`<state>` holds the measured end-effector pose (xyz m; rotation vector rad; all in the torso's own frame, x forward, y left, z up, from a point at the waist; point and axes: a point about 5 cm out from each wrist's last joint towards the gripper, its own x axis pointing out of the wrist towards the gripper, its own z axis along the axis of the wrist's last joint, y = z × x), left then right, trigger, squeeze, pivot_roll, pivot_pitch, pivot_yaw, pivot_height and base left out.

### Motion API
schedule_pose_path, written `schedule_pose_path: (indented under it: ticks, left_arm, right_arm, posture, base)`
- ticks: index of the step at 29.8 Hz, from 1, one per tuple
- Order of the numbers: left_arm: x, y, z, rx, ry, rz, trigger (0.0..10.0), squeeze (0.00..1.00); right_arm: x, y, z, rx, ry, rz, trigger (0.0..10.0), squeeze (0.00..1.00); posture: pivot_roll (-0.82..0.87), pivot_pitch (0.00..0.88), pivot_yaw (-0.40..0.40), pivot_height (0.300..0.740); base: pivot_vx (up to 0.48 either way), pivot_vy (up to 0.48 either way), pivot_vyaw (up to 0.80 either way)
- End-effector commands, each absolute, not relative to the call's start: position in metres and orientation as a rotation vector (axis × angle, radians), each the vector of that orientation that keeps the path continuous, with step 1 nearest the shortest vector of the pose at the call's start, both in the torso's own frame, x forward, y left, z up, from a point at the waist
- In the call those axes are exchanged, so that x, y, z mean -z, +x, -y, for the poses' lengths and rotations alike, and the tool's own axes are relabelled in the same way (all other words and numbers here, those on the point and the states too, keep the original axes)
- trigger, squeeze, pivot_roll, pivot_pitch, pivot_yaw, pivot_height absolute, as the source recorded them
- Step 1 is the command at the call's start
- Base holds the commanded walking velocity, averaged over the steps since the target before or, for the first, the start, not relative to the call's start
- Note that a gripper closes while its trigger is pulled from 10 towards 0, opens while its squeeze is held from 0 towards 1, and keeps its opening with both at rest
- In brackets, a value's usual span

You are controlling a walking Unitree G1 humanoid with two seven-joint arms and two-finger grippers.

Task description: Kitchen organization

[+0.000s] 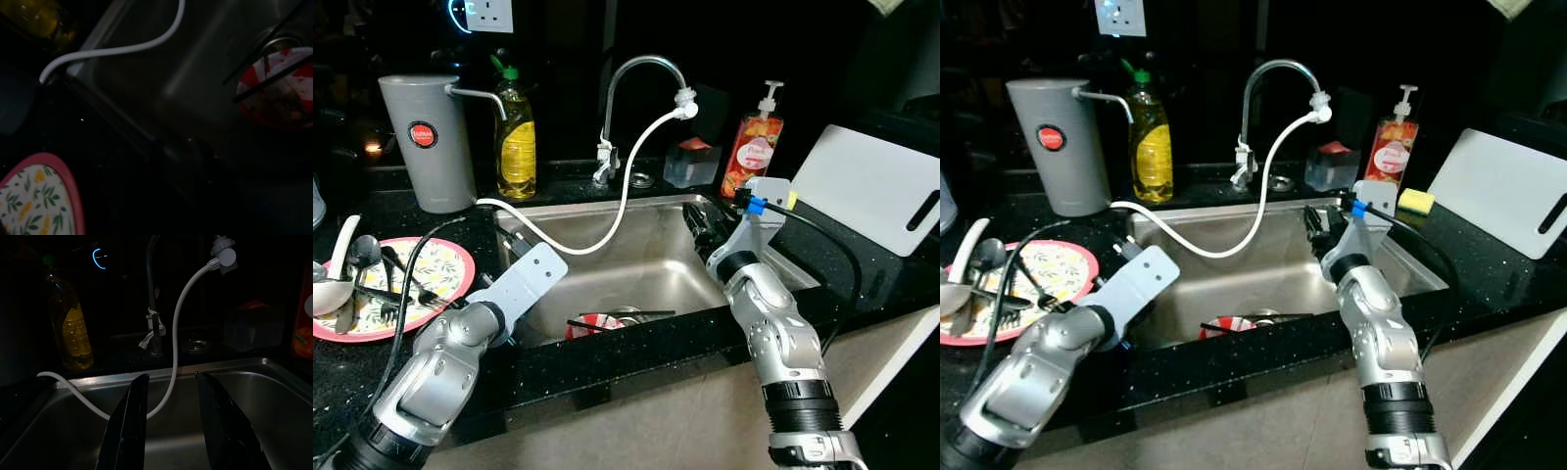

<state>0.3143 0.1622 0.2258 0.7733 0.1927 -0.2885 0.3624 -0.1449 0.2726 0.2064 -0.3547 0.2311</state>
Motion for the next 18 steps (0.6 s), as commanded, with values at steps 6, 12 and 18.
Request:
schedule_pose_path:
  ticks: [6, 12, 18]
  left_arm:
    - [-0.234, 0.319, -0.16, 0.32, 0.647, -0.168, 10.0, 0.0]
    - [-0.248, 0.316, -0.163, 0.311, 0.481, -0.116, 10.0, 0.0]
    - [-0.281, 0.307, -0.154, 0.403, 0.45, 0.052, 10.0, 0.0]
  right_arm:
    - [-0.272, 0.364, 0.146, -0.223, 0.219, 0.354, 10.0, 0.0]
    - [-0.272, 0.364, 0.146, -0.227, 0.221, 0.356, 10.0, 0.0]
    - [-0.272, 0.364, 0.146, -0.229, 0.221, 0.357, 10.0, 0.0]
  posture:
    - [0.09, 0.039, -0.086, 0.74]
    - [0.09, 0.041, -0.088, 0.74]
    - [0.09, 0.043, -0.091, 0.74]
  base:
    - [0.0, 0.0, 0.0]
    - [0.0, 0.0, 0.0]
    - [0.0, 0.0, 0.0]
